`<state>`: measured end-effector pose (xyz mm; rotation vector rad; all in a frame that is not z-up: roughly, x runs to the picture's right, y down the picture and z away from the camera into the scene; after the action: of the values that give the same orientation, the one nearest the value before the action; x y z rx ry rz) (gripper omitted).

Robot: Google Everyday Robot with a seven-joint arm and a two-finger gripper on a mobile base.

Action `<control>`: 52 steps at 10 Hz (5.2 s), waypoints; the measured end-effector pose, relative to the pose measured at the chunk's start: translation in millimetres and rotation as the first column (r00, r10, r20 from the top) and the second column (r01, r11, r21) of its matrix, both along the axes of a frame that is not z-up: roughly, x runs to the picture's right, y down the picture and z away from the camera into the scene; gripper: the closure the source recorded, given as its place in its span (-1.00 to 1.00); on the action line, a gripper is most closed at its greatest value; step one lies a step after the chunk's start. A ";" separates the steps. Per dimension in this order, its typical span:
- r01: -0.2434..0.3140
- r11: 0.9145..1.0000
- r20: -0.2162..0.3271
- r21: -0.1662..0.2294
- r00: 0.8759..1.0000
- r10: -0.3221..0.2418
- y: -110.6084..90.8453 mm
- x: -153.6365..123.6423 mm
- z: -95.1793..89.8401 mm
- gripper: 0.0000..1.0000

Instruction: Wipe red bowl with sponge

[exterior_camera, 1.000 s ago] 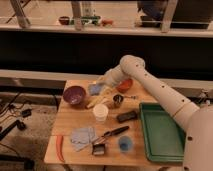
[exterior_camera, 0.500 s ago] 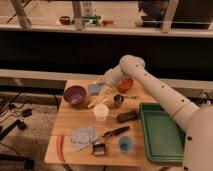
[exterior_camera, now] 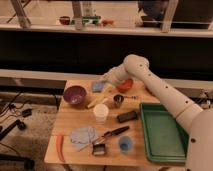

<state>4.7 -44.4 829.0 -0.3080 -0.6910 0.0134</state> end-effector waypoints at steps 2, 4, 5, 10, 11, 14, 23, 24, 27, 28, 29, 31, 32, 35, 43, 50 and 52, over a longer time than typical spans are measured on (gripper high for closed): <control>-0.080 0.997 -0.051 0.016 0.995 0.081 -23.0 46.5 15.0 0.89; -0.132 0.991 -0.095 0.020 0.986 0.133 -39.6 81.3 31.8 0.89; -0.156 0.988 -0.121 0.018 0.980 0.157 -47.1 95.9 43.9 0.89; -0.224 0.975 -0.200 -0.006 0.955 0.219 -52.3 122.3 70.8 0.89; -0.234 0.972 -0.212 -0.009 0.951 0.227 -51.7 127.8 75.2 0.89; -0.263 0.965 -0.255 -0.012 0.934 0.252 -50.9 145.6 88.7 0.89; -0.285 0.958 -0.349 -0.038 0.902 0.255 -64.8 167.2 141.4 0.89; -0.285 0.958 -0.350 -0.039 0.902 0.254 -66.0 167.1 144.9 0.89; -0.281 0.959 -0.338 -0.044 0.907 0.251 -69.8 160.7 152.9 0.89; -0.275 0.961 -0.323 -0.042 0.914 0.247 -71.5 152.3 152.2 0.89; -0.267 0.963 -0.301 -0.039 0.922 0.244 -72.6 139.3 150.2 0.89; -0.252 0.967 -0.265 -0.030 0.935 0.235 -75.1 116.4 143.0 0.89; -0.244 0.969 -0.251 -0.028 0.940 0.229 -74.2 108.2 137.7 0.89; -0.237 0.970 -0.241 -0.051 0.946 0.219 -57.7 102.2 116.6 0.89; -0.335 0.936 -0.326 -0.106 0.901 0.286 -26.4 144.1 93.9 0.89; -0.398 0.914 -0.397 -0.076 0.853 0.338 -54.9 167.5 119.7 0.89; -0.386 0.920 -0.392 -0.076 0.859 0.328 -64.5 159.1 132.9 0.89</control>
<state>163.8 -108.9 961.9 -0.3082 -0.3582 0.4745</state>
